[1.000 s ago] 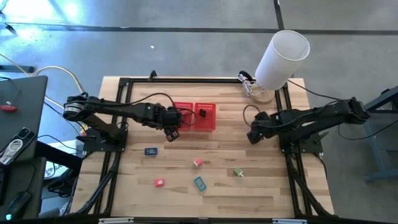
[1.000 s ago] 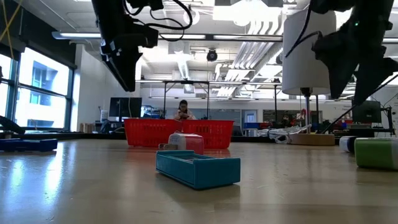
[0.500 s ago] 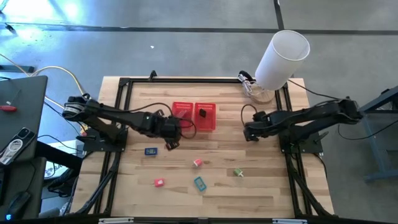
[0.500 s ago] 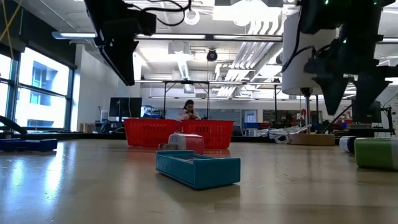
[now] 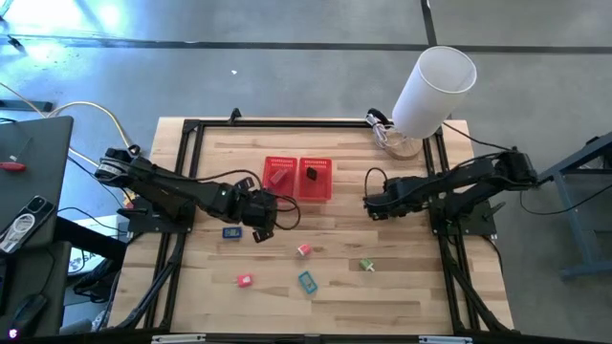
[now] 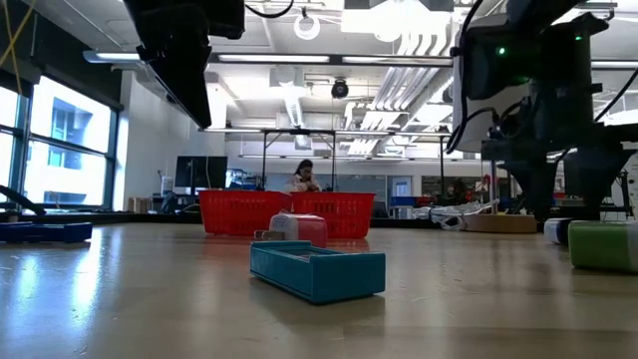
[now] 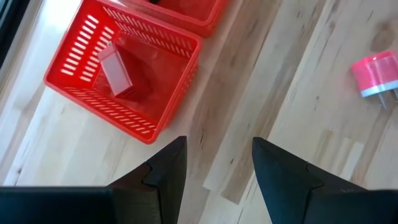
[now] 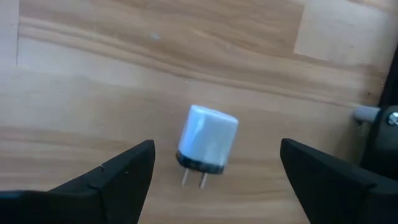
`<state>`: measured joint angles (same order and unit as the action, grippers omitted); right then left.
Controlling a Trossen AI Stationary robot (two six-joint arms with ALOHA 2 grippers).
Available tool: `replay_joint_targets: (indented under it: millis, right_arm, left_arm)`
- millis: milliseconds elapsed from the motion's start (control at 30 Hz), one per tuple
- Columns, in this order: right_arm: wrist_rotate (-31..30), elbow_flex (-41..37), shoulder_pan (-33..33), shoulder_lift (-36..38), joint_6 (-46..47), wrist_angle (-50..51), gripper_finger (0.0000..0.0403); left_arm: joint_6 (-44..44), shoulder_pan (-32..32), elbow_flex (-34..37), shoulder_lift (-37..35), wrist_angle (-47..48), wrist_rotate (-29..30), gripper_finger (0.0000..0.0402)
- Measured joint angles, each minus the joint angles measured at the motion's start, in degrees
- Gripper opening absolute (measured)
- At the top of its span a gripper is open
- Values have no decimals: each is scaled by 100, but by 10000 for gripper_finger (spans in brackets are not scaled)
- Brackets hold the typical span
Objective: Pick & Place Office items
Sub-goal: Put the white charger adapter into the left red bin
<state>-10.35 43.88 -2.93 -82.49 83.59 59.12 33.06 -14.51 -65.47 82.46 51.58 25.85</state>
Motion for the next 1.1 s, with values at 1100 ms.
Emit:
replay_joint_targets:
  millis: [1100]
  right_arm:
    - [632,0,530,-512,-839,-606,196]
  left_arm:
    - [130,-3,0,2,-59,-4,172]
